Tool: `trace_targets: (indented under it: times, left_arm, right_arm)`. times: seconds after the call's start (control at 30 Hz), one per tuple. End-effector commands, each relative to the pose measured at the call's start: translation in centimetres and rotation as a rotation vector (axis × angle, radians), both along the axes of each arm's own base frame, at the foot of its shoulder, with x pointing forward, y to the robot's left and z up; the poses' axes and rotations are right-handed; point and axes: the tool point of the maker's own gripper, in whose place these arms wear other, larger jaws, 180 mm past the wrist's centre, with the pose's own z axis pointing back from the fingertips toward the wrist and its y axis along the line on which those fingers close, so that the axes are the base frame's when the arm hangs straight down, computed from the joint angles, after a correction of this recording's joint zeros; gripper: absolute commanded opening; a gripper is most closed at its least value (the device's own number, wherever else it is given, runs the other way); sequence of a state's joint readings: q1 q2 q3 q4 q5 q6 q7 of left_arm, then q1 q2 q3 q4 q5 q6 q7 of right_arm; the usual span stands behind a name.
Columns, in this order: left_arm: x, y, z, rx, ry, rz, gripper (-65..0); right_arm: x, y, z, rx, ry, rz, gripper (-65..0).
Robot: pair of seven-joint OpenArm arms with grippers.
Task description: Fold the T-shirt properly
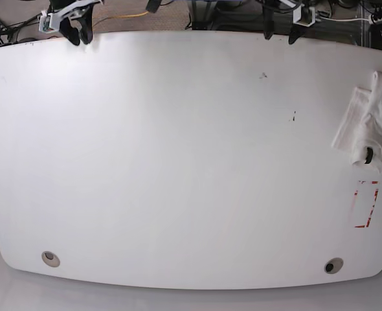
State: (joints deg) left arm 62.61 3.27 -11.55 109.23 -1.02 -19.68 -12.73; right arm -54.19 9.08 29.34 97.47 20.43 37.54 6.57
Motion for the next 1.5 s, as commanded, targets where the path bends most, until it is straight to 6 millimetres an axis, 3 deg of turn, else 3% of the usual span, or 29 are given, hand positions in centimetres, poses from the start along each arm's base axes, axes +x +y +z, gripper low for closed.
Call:
trace_targets:
  times: [0.0, 0.2, 0.3, 0.4, 0.5, 0.57, 0.73, 0.93, 1.03, 1.17, 1.47]
  left_arm:
    - [-1.5, -0.1, 0.6, -0.012, 0.018, 0.001, -33.8]
    - [-6.8, 0.1, -1.8, -0.021, 0.185, 0.018, -33.8]
    - [-10.4, 1.1, -4.8, -0.016, 0.306, 0.009, -33.8]
    - [-13.2, 1.7, -8.4, -0.026, 0.409, 0.005, -33.8]
    - [-15.7, 1.8, -11.5, -0.039, 0.501, -0.002, -33.9]
    - [-16.2, 2.1, -13.4, -0.041, 0.536, -0.004, -33.9]
    - [-14.9, 3.5, -19.0, -0.039, 0.604, 0.035, -33.9]
    - [-14.2, 5.1, -24.7, -0.039, 0.753, 0.081, -34.0]
    - [-13.4, 5.0, -26.6, -0.024, 0.813, 0.047, -35.7]
    - [-12.1, 5.2, -28.1, 0.014, 0.866, 0.046, -37.6]
    - [-9.1, 6.1, -29.5, 0.108, 0.921, 0.072, -37.6]
  right_arm:
    - [-1.5, -0.4, 0.8, 0.016, 0.002, -0.020, -46.8]
    - [-8.5, -0.2, -1.0, 0.037, 0.184, -0.073, -46.9]
    - [-12.0, 0.4, -2.8, 0.080, 0.275, -0.132, -46.9]
    - [-14.9, 2.8, -5.7, 0.142, 0.384, -0.106, -46.9]
    - [-16.3, 4.3, -8.6, 0.153, 0.463, -0.061, -46.9]
    - [-16.7, 5.0, -10.7, 0.162, 0.501, -0.052, -46.9]
    - [-16.2, 6.1, -16.5, 0.169, 0.598, -0.026, -46.9]
    - [-14.2, 7.4, -20.8, 0.199, 0.669, -0.008, -46.9]
    - [-13.0, 6.4, -22.2, 0.148, 0.694, -0.011, -46.9]
    - [-11.2, 5.4, -23.8, 0.048, 0.719, -0.002, -46.6]
    - [-9.5, 5.4, -25.8, -0.061, 0.779, 0.071, -46.6]
